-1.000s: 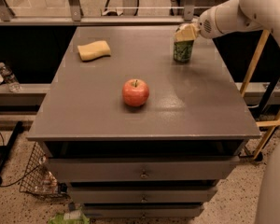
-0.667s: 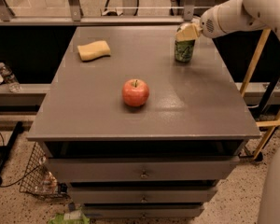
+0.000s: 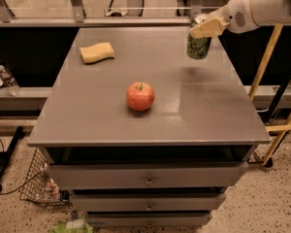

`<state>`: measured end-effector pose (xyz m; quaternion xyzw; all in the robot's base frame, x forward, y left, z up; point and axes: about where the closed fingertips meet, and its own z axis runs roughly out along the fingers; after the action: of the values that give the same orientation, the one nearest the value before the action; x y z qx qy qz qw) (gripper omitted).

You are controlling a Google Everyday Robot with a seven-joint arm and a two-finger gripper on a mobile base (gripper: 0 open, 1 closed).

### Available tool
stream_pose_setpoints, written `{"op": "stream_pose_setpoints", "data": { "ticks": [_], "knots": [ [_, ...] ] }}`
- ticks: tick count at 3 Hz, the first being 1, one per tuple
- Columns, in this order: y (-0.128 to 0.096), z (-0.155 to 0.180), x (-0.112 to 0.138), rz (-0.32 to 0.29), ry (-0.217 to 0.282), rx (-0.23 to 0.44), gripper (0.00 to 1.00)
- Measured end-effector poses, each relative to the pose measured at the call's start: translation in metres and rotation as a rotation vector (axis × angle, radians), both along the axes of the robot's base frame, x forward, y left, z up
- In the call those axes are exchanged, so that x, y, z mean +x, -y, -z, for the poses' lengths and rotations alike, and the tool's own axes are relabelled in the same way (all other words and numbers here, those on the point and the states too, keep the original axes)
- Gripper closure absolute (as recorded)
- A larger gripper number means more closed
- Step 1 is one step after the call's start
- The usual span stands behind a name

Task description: Move green can near apple

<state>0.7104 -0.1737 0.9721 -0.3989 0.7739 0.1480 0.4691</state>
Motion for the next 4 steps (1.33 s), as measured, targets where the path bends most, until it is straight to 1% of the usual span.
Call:
{"op": "stream_pose_setpoints", "data": {
  "ticks": [1,2,3,4],
  "knots": [
    [-0.012,-0.012,-0.043,-0.113,0.014,-0.017,1.00],
    [-0.031,-0.007,-0.079,-0.207,-0.015,0.030,1.00],
    [-0.031,-0.002,-0.080,-0.218,-0.029,0.023,1.00],
    [-0.035,0.005,-0.092,-0.241,-0.050,0.010,1.00]
  ]
}}
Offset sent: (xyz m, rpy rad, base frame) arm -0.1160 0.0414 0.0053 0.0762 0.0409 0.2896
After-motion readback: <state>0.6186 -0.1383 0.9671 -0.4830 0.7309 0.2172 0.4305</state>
